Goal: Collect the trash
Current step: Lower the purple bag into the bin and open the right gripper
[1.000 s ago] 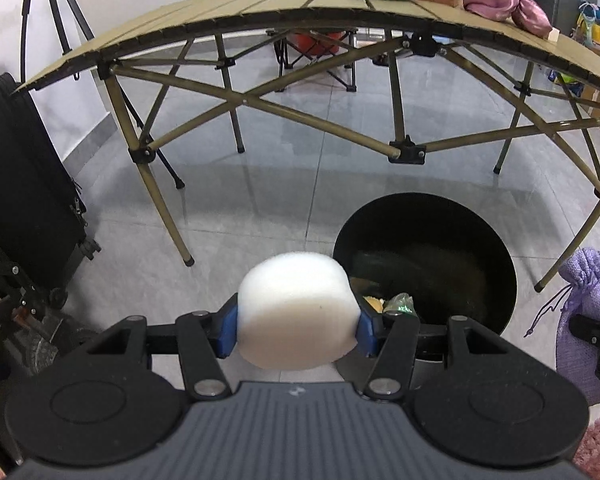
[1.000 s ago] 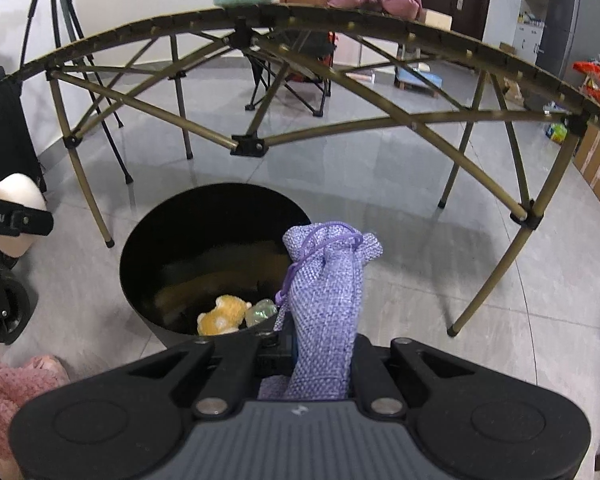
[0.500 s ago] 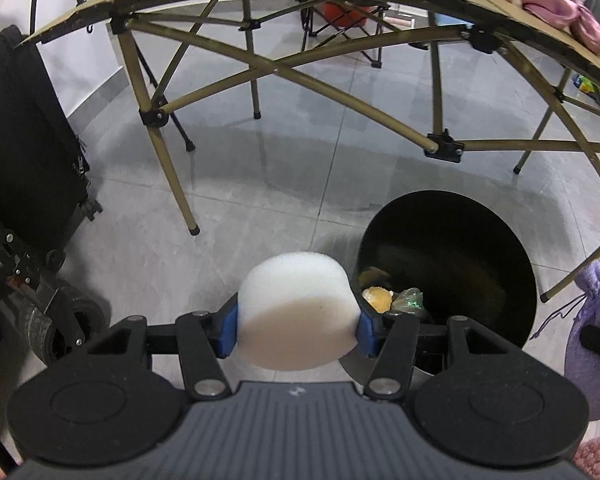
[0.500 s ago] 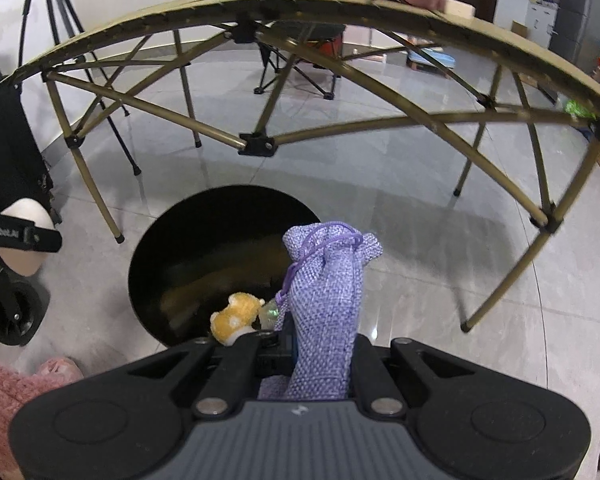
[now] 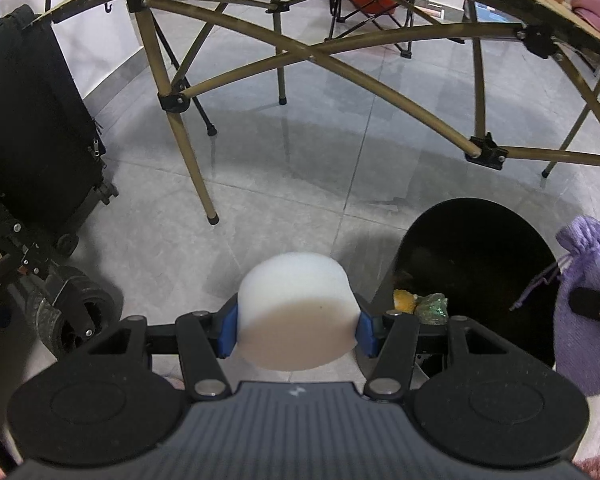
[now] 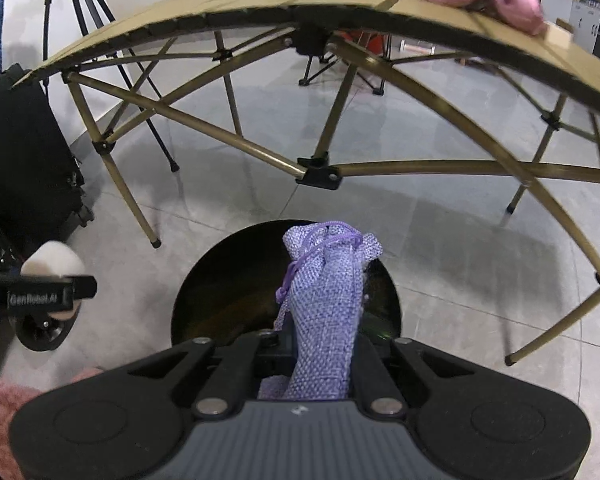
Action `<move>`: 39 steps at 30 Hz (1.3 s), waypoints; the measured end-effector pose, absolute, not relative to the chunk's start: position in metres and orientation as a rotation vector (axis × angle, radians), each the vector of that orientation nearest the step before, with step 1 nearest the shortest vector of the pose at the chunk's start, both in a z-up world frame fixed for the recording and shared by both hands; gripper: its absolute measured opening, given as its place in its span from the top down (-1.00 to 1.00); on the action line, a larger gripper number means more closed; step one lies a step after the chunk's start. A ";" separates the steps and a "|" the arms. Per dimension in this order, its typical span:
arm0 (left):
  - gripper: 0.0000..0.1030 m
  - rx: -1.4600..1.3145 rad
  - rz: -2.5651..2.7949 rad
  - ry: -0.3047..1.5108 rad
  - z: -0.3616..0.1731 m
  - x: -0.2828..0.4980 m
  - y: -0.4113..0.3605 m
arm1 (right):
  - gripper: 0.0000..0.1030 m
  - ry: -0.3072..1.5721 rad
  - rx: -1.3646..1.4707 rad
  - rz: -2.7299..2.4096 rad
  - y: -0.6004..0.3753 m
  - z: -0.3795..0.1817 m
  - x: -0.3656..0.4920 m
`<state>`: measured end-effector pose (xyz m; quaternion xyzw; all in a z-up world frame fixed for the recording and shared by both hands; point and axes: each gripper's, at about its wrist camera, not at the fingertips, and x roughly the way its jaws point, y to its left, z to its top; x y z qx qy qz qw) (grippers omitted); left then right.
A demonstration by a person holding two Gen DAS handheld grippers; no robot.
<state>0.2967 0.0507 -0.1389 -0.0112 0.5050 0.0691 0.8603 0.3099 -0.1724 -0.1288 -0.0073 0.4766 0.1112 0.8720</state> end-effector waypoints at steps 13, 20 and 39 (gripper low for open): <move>-0.09 -0.045 0.160 1.066 -0.141 0.307 0.059 | 0.92 1.123 0.020 0.231 -0.143 -0.165 0.366; -0.09 -0.081 0.158 1.057 -0.134 0.313 0.068 | 0.91 1.153 0.010 0.208 -0.136 -0.180 0.376; -0.09 -0.092 0.170 1.042 -0.130 0.318 0.071 | -1.00 1.162 -0.022 0.167 -0.135 -0.183 0.377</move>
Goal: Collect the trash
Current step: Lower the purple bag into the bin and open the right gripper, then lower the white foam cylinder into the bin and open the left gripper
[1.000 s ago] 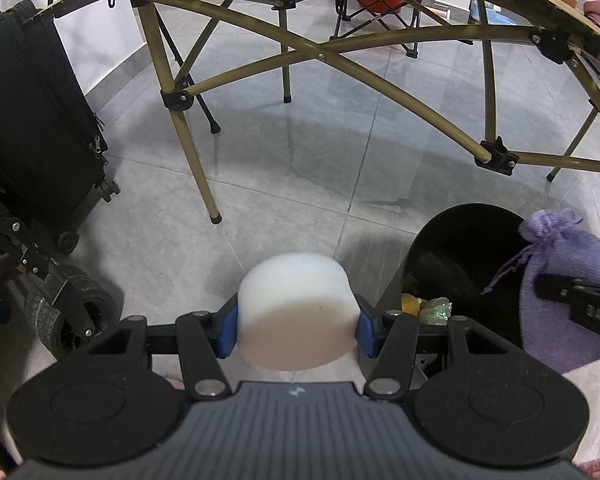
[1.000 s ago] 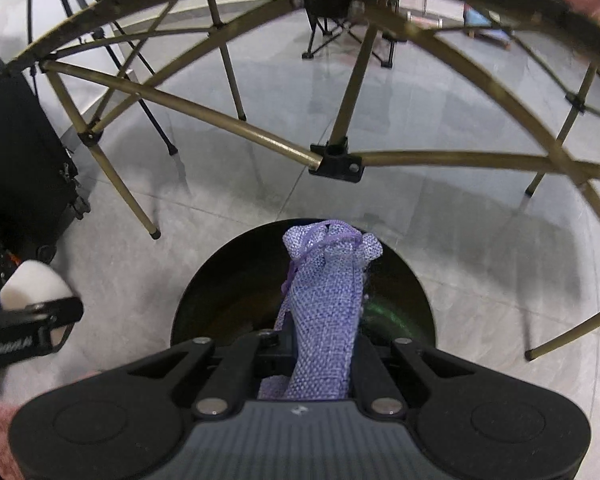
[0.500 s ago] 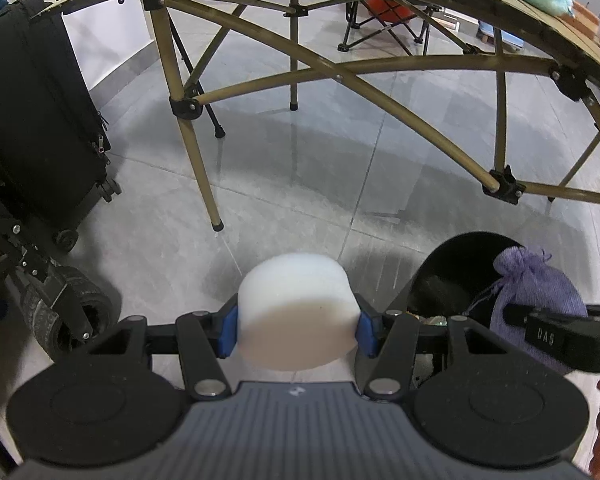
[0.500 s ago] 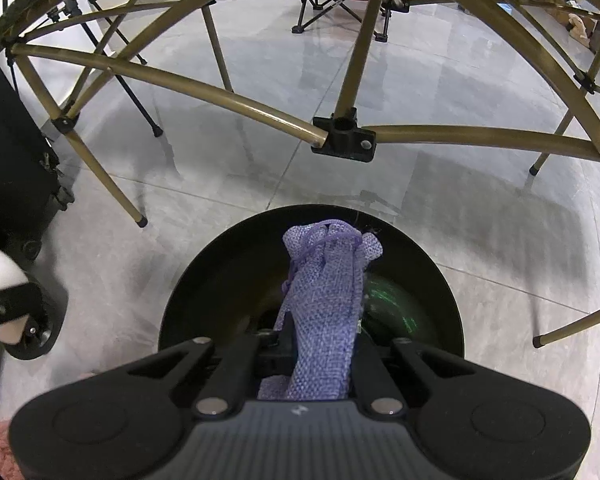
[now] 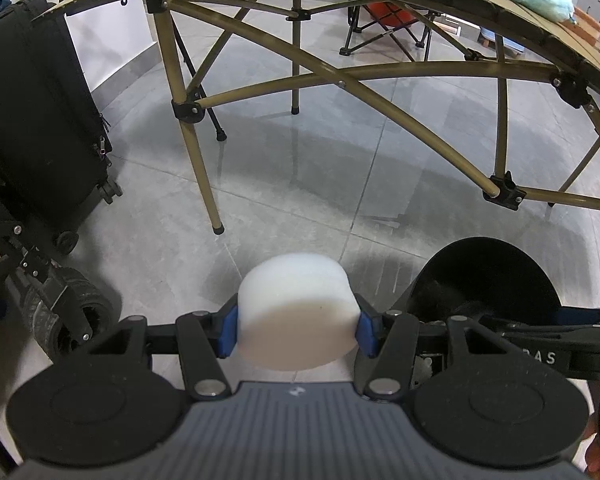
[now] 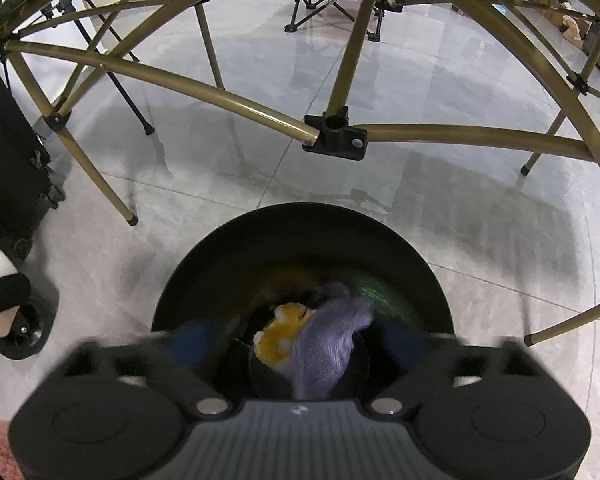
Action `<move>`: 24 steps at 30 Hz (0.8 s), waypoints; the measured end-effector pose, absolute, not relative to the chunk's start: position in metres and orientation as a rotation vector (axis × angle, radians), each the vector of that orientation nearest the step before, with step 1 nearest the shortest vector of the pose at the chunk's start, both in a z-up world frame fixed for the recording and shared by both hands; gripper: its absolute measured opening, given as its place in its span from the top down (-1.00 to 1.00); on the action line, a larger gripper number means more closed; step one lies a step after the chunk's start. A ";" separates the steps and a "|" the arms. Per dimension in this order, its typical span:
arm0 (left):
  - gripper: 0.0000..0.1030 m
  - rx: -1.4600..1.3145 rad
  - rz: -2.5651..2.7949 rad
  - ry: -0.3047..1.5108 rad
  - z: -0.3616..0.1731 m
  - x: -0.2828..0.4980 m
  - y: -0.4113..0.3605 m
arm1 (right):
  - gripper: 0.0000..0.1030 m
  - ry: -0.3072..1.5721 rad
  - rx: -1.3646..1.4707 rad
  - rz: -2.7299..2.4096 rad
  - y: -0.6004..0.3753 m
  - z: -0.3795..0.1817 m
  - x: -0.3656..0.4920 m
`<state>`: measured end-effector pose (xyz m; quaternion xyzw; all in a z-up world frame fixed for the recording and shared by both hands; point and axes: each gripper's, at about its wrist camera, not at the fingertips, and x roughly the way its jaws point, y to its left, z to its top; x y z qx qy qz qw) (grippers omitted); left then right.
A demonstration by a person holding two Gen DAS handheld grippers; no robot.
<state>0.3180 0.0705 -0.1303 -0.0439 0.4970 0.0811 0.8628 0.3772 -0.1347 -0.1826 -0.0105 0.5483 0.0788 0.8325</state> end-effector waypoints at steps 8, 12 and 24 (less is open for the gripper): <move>-0.09 -0.087 0.159 1.039 -0.129 0.317 0.066 | -1.00 1.173 -0.038 0.159 -0.136 -0.184 0.374; -0.09 -0.084 0.153 1.036 -0.128 0.317 0.062 | -1.00 1.162 -0.039 0.163 -0.137 -0.180 0.371; -0.09 -0.062 0.105 1.035 -0.123 0.319 0.029 | -1.00 1.117 -0.009 0.150 -0.163 -0.165 0.359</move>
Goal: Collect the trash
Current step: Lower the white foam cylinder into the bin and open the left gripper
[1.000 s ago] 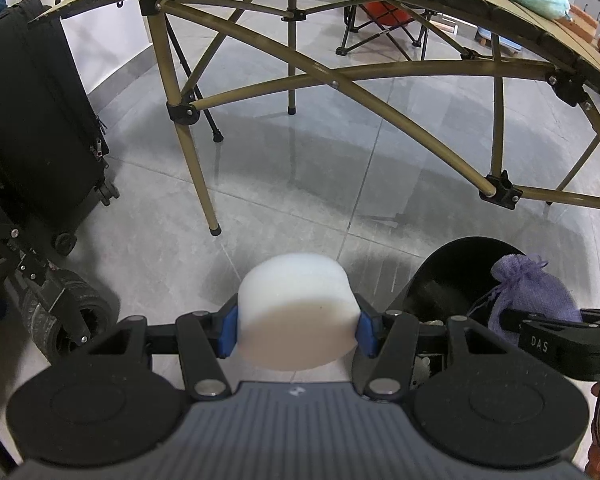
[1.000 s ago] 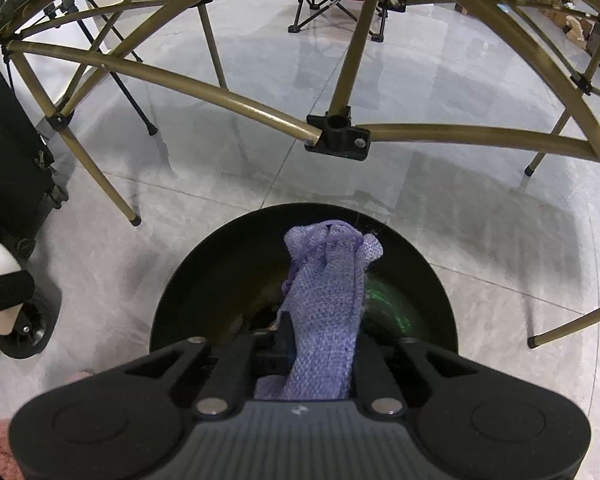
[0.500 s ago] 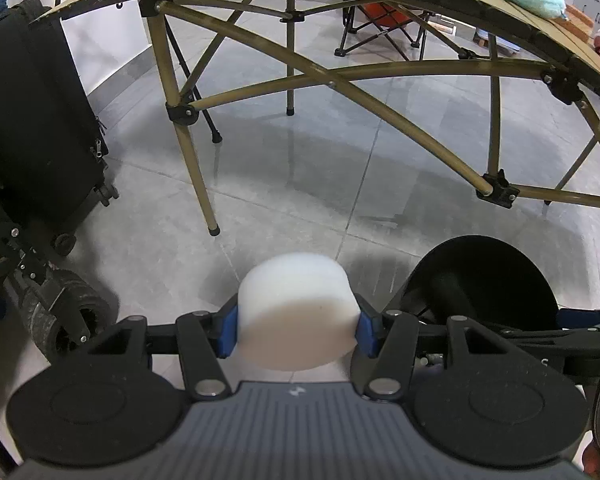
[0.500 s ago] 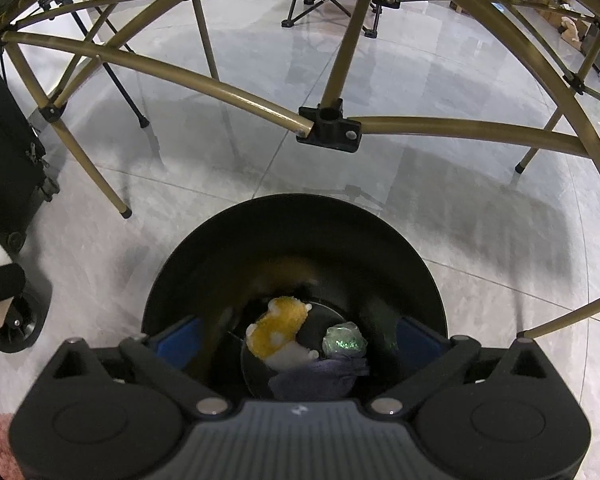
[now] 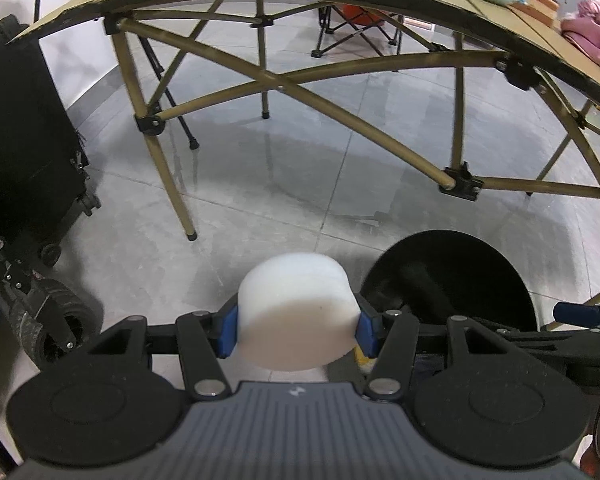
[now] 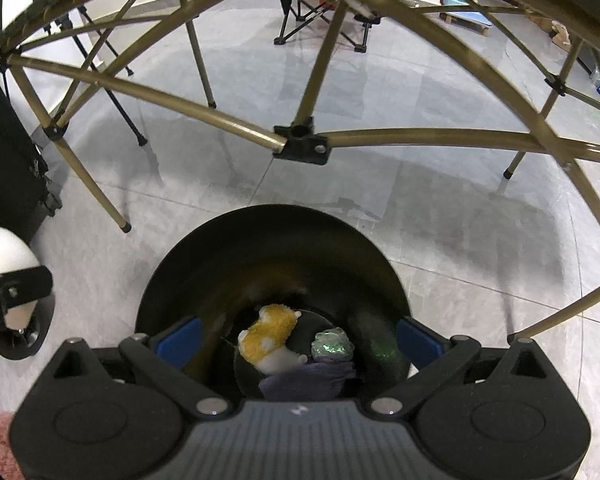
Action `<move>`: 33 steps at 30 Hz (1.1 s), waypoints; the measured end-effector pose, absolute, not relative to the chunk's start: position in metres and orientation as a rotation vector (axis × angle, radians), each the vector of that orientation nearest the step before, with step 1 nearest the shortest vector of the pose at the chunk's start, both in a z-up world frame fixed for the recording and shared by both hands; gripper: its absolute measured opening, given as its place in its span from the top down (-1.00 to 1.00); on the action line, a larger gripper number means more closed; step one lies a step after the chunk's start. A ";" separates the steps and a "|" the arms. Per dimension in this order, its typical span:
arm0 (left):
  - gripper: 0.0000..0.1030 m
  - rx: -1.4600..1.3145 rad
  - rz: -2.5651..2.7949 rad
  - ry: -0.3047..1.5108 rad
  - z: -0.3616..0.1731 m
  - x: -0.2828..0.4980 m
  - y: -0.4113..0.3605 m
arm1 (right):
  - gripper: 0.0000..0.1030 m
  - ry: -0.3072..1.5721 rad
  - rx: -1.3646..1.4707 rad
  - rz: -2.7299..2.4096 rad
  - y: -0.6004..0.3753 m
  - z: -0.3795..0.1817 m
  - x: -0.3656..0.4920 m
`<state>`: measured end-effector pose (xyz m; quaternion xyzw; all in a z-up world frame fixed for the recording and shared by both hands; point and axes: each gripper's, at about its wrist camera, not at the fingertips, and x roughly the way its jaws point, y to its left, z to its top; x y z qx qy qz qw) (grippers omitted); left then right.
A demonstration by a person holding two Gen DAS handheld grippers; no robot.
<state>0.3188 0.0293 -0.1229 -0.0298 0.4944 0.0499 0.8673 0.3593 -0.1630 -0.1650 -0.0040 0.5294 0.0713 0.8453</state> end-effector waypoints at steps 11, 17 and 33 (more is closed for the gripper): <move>-0.09 -0.023 0.048 1.033 -0.122 0.324 -0.014 | -1.00 1.055 0.045 0.094 -0.210 -0.152 0.344; -0.09 -0.001 0.008 1.035 -0.122 0.326 -0.042 | -1.00 1.027 0.074 0.061 -0.238 -0.150 0.337; -0.09 0.034 -0.060 1.091 -0.138 0.332 -0.104 | -1.00 1.013 0.144 -0.052 -0.310 -0.161 0.314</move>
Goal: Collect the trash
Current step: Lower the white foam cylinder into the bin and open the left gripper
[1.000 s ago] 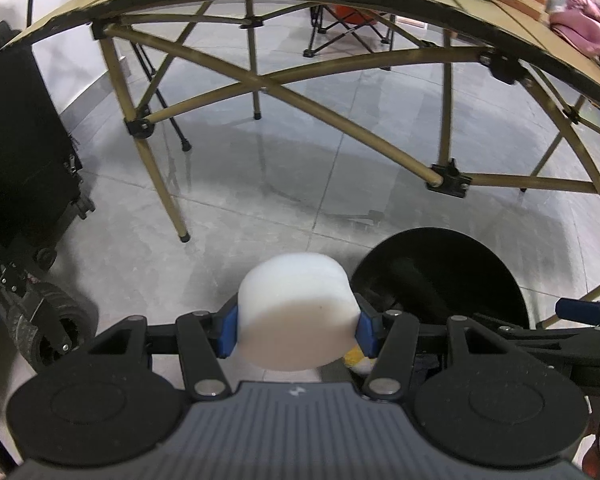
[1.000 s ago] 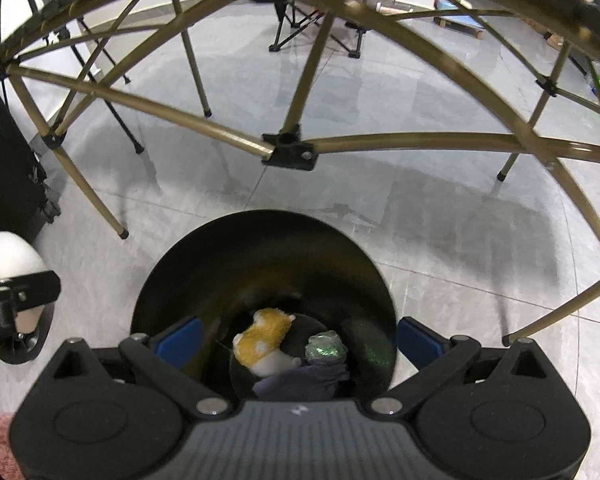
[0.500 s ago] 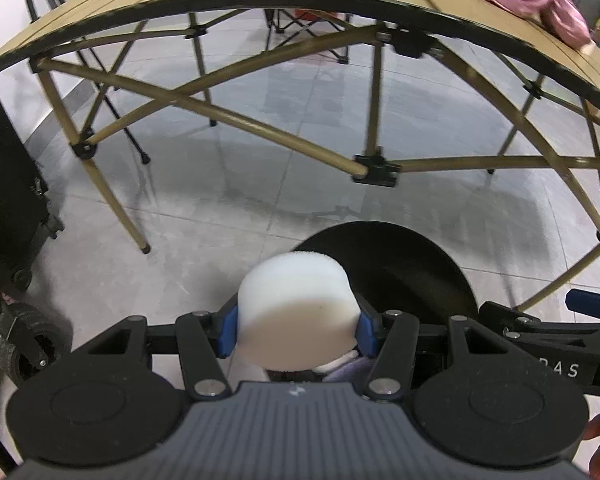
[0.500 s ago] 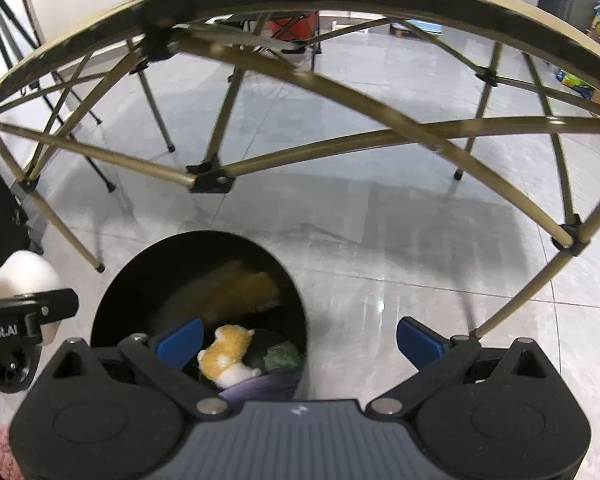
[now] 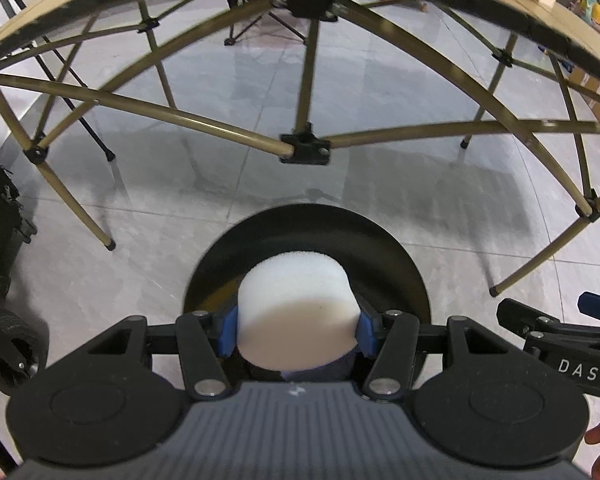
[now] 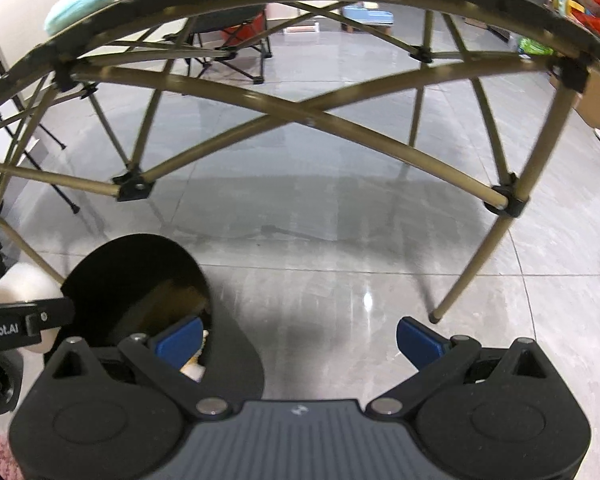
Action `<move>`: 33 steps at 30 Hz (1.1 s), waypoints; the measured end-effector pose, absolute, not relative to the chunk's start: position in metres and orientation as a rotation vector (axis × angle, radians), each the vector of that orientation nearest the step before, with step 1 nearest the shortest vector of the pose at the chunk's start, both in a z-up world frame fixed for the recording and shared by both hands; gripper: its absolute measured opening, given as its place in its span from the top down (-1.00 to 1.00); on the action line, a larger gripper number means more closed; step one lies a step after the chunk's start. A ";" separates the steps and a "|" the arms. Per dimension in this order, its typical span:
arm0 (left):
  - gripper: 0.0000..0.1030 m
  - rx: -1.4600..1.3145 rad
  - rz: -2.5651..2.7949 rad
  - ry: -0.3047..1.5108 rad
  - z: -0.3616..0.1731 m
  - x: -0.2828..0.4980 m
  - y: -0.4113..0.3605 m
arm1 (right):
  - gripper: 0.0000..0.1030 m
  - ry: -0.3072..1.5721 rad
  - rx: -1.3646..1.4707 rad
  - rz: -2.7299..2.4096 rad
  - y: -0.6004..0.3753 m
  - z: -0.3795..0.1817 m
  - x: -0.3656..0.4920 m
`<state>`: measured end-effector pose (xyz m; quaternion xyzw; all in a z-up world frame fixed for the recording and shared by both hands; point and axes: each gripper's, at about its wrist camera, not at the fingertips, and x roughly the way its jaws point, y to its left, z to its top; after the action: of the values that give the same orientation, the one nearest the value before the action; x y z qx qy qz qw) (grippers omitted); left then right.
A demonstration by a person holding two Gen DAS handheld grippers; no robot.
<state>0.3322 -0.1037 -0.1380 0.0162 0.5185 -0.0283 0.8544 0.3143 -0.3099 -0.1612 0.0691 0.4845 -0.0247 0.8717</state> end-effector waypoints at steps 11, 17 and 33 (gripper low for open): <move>-0.09 0.029 -0.056 1.181 -0.163 0.342 -0.126 | -1.00 1.016 0.178 -0.098 -0.333 -0.167 0.307; -0.09 0.027 -0.038 1.210 -0.174 0.345 -0.130 | -1.00 1.019 0.184 -0.109 -0.339 -0.168 0.305; -0.09 0.022 0.002 1.234 -0.179 0.347 -0.119 | -1.00 1.030 0.176 -0.116 -0.335 -0.171 0.309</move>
<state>0.3471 -0.1190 -0.1791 0.0104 0.5785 0.0009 0.8156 0.3087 -0.3354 -0.1707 0.0839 0.4917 -0.0552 0.8649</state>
